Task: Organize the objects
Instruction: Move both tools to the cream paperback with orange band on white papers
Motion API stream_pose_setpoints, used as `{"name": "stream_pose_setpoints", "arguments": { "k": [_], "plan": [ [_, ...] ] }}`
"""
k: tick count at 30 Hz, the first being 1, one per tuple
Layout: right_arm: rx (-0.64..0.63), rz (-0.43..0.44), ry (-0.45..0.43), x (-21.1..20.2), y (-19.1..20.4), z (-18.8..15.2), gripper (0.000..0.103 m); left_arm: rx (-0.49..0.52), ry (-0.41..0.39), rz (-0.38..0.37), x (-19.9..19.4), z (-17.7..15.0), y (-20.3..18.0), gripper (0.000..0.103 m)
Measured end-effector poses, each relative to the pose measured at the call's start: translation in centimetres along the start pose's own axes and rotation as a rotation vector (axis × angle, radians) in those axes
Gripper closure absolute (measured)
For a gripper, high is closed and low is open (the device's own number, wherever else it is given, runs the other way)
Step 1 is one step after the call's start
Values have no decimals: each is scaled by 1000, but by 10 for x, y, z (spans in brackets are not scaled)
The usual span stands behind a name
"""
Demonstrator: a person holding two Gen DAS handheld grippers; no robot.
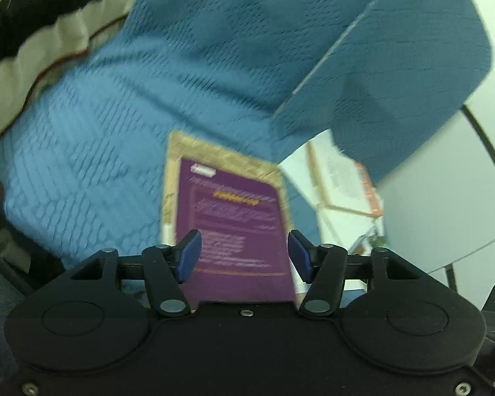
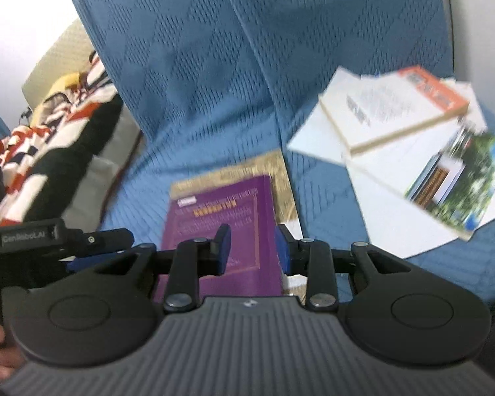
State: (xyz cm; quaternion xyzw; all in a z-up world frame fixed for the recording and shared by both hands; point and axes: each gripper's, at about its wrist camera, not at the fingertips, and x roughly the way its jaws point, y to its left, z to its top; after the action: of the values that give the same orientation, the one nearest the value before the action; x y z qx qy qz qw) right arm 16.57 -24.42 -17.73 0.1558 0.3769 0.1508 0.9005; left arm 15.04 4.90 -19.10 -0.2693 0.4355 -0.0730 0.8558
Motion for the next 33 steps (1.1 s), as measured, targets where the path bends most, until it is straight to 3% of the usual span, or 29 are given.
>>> {"name": "stream_pose_setpoints", "arguments": {
  "k": [8, 12, 14, 18, 25, 33],
  "plan": [
    [-29, -10, -95, -65, 11, 29, 70, 115, -57, -50, -37, 10, -59, 43],
    [-98, -31, -130, -89, 19, 33, 69, 156, -78, -62, -54, 6, -83, 24],
    [-109, -31, -135, -99, 18, 35, 69, 183, -92, -58, -64, 3, -95, 21],
    [-96, -32, -140, -118, 14, 34, 68, 214, -124, -49, -82, -2, -115, 4],
    [-59, -41, -137, -136, 2, 25, 68, 243, -139, -78, -94, -9, -144, 2],
    [-43, -70, -140, -134, -17, 19, 68, 299, -125, -100, -77, -19, -164, 3]
  ]
}}
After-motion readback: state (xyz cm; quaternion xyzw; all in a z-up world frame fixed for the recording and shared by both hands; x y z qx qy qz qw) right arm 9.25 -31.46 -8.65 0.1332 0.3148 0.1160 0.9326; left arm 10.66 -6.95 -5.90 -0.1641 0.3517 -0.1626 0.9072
